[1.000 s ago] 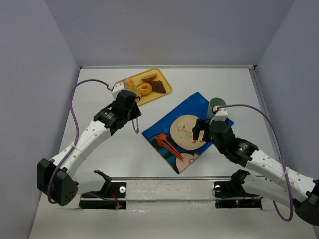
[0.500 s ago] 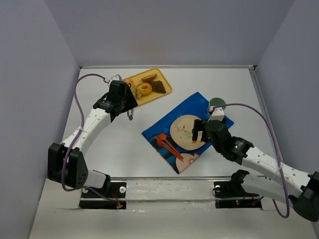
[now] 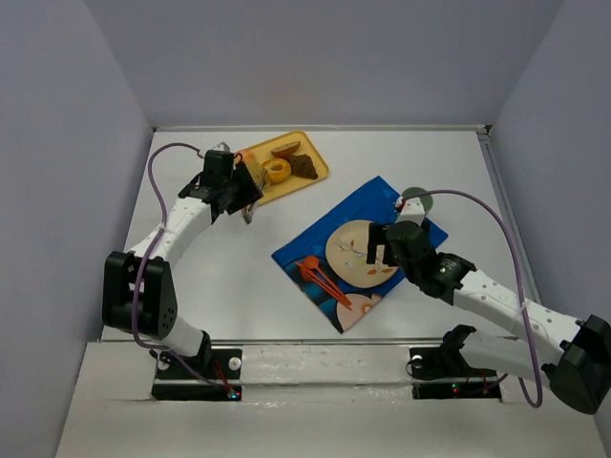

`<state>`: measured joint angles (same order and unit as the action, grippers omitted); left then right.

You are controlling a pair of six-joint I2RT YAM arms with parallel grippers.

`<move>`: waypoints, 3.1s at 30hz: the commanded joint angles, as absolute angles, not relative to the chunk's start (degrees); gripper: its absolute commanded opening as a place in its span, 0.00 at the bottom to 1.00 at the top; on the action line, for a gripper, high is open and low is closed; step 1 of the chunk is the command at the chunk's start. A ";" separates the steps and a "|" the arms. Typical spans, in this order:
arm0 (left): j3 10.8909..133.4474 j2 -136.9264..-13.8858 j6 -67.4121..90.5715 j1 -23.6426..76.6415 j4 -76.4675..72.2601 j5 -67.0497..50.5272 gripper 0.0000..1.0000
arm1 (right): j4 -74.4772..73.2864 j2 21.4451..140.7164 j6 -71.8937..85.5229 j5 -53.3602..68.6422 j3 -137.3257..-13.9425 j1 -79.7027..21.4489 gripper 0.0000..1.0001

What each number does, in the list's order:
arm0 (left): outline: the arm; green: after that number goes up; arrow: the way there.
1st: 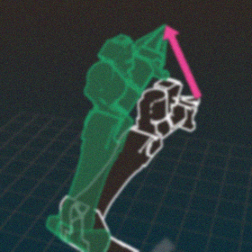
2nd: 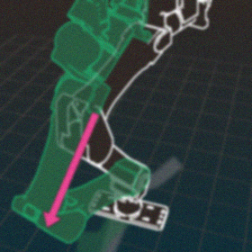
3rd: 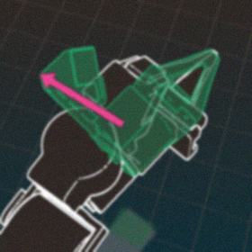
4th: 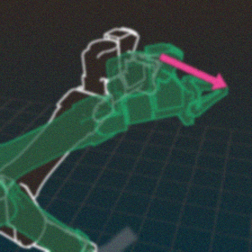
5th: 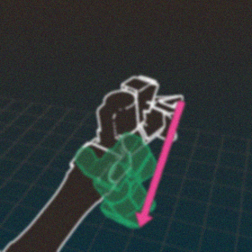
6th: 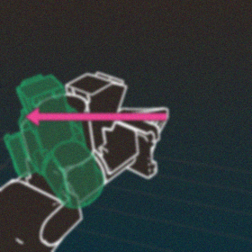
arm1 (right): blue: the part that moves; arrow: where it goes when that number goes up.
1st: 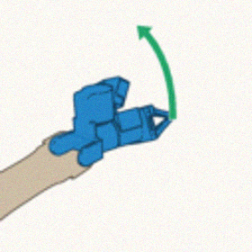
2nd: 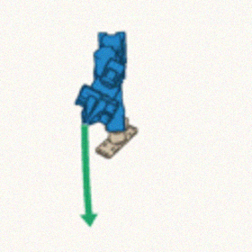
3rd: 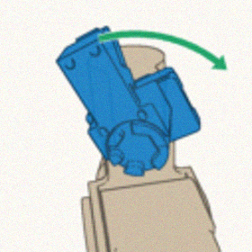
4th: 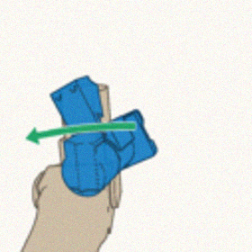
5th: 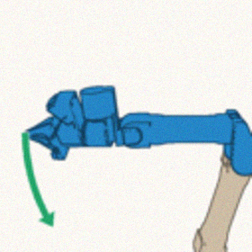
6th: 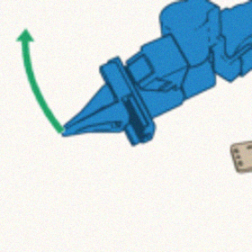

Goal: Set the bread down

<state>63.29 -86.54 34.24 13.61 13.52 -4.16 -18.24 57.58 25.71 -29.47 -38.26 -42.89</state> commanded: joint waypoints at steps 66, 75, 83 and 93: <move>65.22 -81.04 29.36 15.03 6.68 -4.47 0.06 | -13.36 59.68 24.35 -30.59 -41.48 -39.99 1.00; 60.03 -79.98 32.77 16.35 6.58 -7.13 0.06 | -13.36 60.91 24.17 -29.71 -41.66 -39.99 1.00; 58.18 -80.59 34.63 19.16 13.09 -0.62 0.21 | -13.27 63.02 24.52 -28.83 -42.19 -39.99 1.00; 61.52 -82.79 32.17 20.13 14.41 -0.62 0.68 | -13.27 61.88 24.43 -28.83 -41.75 -39.99 1.00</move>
<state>58.04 -82.67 33.89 19.33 14.06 -0.99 -15.84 63.02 24.23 -28.42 -40.84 -40.38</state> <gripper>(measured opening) 0.656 0.996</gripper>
